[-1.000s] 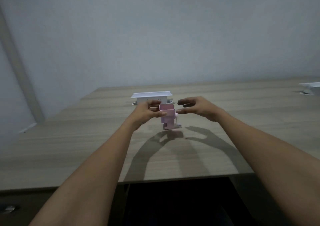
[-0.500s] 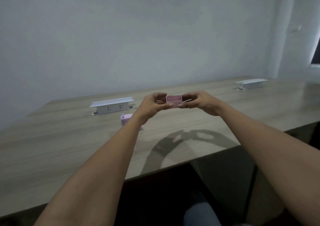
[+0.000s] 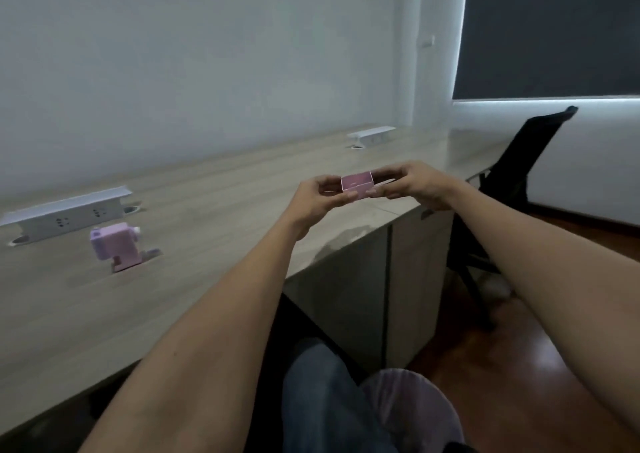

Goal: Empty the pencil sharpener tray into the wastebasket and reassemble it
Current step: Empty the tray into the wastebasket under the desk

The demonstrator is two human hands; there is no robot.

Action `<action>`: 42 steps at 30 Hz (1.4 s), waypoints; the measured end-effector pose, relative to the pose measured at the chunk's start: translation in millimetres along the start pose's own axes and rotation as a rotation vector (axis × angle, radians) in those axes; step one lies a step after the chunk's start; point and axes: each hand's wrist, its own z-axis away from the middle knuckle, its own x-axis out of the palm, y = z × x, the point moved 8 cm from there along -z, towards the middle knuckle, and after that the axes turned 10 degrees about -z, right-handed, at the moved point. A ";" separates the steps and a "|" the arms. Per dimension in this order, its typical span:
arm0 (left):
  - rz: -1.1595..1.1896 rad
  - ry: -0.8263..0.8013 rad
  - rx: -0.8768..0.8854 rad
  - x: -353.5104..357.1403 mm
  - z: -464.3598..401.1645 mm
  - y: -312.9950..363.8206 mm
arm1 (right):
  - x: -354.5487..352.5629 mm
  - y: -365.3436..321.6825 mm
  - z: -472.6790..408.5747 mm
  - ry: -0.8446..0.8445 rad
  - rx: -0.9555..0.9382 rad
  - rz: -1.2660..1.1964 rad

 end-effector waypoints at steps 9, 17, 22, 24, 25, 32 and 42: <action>0.010 -0.147 0.017 125.7 -3.9 -29.9 | -60.9 102.5 80.8 0.127 0.213 -0.098; 0.010 -0.304 -0.114 206.6 37.6 -112.2 | -47.0 221.6 133.2 0.151 0.421 -0.179; 0.069 -0.365 -0.266 235.7 66.3 -175.6 | -15.8 297.8 153.5 0.155 0.533 -0.248; 0.045 -0.410 -0.322 244.2 76.6 -199.8 | -2.4 325.3 160.6 0.156 0.581 -0.265; 0.040 -0.438 -0.354 248.1 82.8 -211.4 | 5.4 336.7 164.6 0.156 0.604 -0.279; 0.164 -0.521 -0.700 278.9 123.2 -297.6 | 56.9 395.2 194.3 0.067 0.813 -0.352; 0.210 -0.433 -0.972 296.1 131.1 -333.9 | 85.2 430.4 201.9 0.052 1.008 -0.486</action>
